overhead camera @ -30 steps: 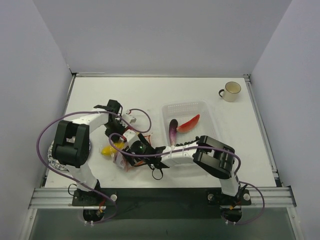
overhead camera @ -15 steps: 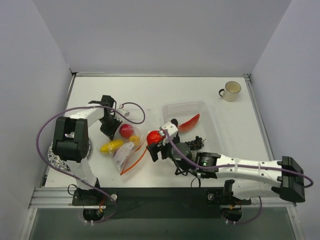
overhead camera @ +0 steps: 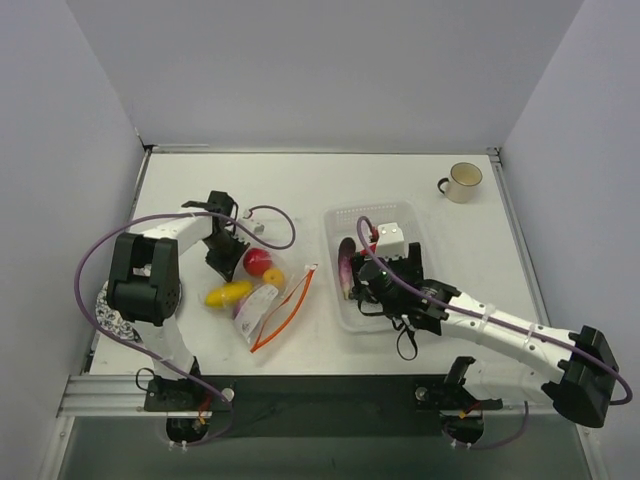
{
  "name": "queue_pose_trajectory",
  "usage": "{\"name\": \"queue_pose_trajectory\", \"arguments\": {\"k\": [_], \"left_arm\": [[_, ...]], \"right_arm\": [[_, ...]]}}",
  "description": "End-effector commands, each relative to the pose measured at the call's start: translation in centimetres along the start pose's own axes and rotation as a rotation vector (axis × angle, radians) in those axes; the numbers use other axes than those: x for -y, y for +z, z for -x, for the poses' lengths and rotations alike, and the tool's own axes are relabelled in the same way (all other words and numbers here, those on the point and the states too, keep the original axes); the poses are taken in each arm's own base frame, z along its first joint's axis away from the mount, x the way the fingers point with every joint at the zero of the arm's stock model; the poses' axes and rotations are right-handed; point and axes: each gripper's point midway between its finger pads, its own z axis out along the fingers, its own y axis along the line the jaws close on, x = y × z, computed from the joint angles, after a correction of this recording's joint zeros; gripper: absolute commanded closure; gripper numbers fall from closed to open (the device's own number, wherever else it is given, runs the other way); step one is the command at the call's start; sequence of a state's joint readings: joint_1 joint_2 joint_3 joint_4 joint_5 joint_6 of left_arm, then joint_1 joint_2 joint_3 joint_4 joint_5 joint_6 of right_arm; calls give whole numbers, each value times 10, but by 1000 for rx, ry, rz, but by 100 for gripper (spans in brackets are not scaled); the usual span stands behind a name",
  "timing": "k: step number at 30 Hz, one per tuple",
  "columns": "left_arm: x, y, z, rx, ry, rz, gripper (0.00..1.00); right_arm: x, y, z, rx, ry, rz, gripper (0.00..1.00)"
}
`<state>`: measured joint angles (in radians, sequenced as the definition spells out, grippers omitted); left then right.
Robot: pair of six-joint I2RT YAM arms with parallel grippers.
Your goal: Open the zip-top bag and remove the fake food
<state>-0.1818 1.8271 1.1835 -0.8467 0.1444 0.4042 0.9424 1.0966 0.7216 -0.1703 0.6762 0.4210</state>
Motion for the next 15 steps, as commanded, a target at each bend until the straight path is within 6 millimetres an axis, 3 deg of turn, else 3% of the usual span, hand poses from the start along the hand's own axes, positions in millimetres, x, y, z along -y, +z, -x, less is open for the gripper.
{"name": "queue_pose_trajectory", "arguments": {"k": [1, 5, 7, 10, 15], "left_arm": [[3, -17, 19, 69, -7, -14, 100], [-1, -13, 22, 68, -4, 0, 100], [-4, -8, 21, 56, -8, 12, 100], [-8, -1, 21, 42, -7, 26, 100], [-9, 3, 20, 31, 3, 35, 100]], "right_arm": [[-21, -32, 42, 128, -39, 59, 0], [-70, -59, 50, 212, -152, 218, 0], [-109, -73, 44, 251, -189, 326, 0], [-163, -87, 22, 258, -282, 471, 0], [-221, -94, -6, 236, -383, 600, 4]]}}
